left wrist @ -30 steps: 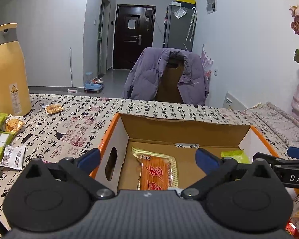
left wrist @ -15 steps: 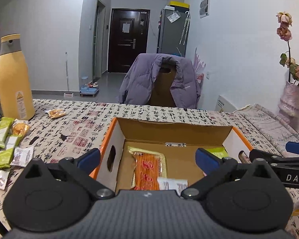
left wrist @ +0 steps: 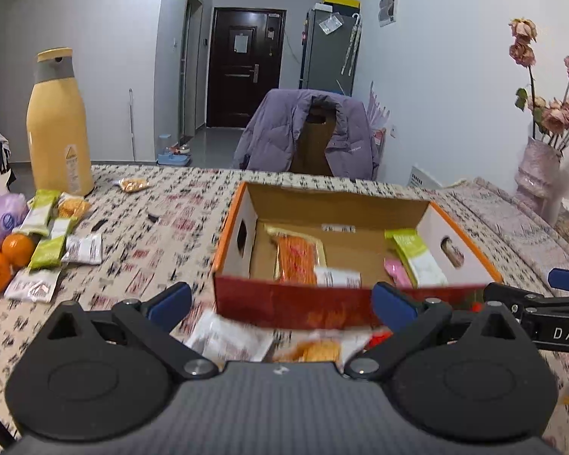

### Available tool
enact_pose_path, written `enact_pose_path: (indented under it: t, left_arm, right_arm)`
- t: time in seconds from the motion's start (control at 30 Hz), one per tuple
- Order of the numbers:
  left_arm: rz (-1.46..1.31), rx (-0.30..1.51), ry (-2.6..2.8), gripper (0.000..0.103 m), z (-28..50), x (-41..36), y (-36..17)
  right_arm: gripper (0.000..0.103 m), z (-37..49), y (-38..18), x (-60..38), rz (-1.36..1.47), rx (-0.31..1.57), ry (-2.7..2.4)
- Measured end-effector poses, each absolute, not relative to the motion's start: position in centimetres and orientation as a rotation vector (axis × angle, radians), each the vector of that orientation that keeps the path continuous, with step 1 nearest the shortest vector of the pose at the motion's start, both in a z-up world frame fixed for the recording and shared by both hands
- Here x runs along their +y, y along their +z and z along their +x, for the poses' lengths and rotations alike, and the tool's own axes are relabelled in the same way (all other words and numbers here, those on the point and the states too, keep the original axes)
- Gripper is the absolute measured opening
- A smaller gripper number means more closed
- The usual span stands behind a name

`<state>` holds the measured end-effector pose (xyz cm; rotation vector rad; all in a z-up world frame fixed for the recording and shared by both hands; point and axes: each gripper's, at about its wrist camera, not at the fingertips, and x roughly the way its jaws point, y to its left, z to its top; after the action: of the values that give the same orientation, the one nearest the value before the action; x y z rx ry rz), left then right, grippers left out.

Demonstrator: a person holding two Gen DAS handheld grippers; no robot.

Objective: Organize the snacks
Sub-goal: 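Move the right gripper back to the pile and grasp the yellow-green packet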

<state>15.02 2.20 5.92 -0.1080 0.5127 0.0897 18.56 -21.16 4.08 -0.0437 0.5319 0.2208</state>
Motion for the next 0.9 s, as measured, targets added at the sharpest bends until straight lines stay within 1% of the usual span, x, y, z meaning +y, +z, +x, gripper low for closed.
enact_pose_path:
  t: [0.47, 0.9]
  left_arm:
    - [-0.054, 0.53, 0.03, 0.103, 7.2, 3.2, 3.6]
    - [-0.096, 0.593, -0.002, 0.103, 3.8, 5.0, 0.4]
  right_arm:
    - [0.103, 10.3, 0.9, -19.4, -0.048, 0.602, 0.2]
    - [0.103, 6.1, -2.7, -16.7, -0.087, 0.7, 0.147]
